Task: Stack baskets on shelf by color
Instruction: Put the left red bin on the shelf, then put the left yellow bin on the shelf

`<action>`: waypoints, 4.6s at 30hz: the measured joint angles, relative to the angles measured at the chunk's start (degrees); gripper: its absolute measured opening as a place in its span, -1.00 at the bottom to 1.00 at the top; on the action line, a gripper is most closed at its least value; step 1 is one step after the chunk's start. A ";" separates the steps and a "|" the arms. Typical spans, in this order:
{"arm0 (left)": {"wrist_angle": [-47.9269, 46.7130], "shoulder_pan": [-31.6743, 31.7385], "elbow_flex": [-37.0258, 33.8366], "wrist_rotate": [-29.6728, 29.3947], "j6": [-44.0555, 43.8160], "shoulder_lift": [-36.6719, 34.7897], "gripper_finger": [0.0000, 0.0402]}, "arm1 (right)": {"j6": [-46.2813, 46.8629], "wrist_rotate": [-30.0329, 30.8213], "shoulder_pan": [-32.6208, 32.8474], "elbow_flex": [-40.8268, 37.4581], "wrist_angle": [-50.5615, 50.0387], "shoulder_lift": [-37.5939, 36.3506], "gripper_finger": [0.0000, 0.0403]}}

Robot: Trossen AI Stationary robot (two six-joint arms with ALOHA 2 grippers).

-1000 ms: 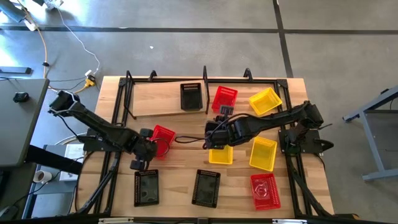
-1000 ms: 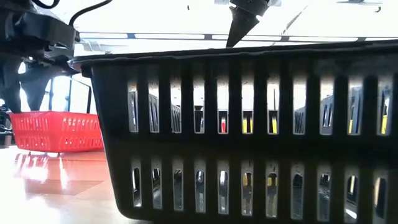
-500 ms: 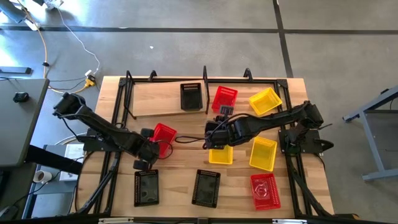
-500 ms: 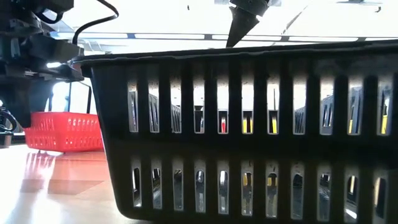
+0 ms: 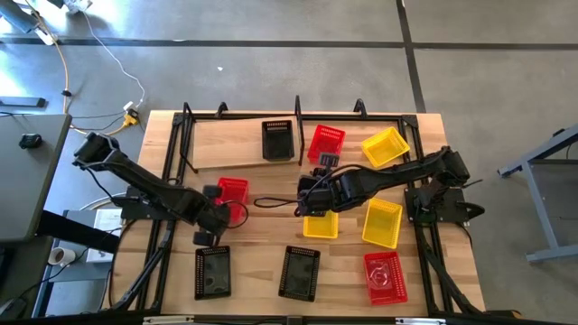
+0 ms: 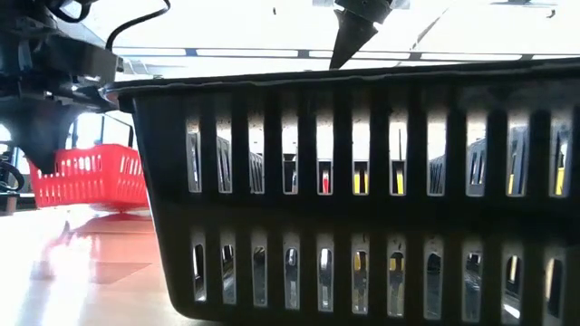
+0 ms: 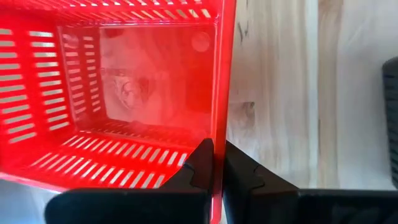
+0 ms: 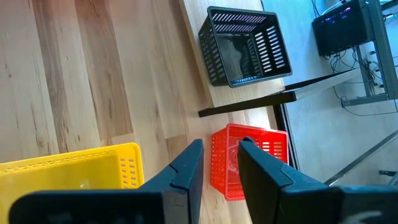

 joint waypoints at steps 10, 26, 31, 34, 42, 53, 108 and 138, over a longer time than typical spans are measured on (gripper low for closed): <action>-1.53 0.00 0.00 -0.90 1.03 -8.65 -0.99 | 0.12 0.00 -0.02 0.00 0.29 0.00 -0.57; -12.72 0.51 5.09 -13.04 -2.17 -20.23 -0.99 | 0.01 1.86 -0.02 0.00 0.75 0.02 -0.57; -17.08 3.78 9.57 -17.63 1.44 -20.27 -0.99 | 0.07 1.86 -0.02 0.00 1.04 0.02 -0.57; -18.82 7.33 12.12 -19.13 5.37 -20.23 -0.99 | 0.05 1.84 -0.02 0.00 1.09 0.02 -0.57; -22.27 18.89 14.78 -17.81 18.68 -20.17 -0.99 | 0.01 1.75 -0.02 0.00 1.11 0.02 -0.57; -23.43 30.21 13.31 -13.00 21.24 -14.59 -0.99 | -0.45 1.70 -0.02 0.00 1.11 0.02 -0.57; -18.70 48.59 8.39 -13.51 31.15 4.71 -0.85 | -0.49 1.46 0.00 0.00 1.07 0.02 -0.57; -18.77 48.43 8.44 -11.98 30.51 -0.67 -0.62 | -0.02 1.46 0.00 0.00 1.07 0.02 -0.57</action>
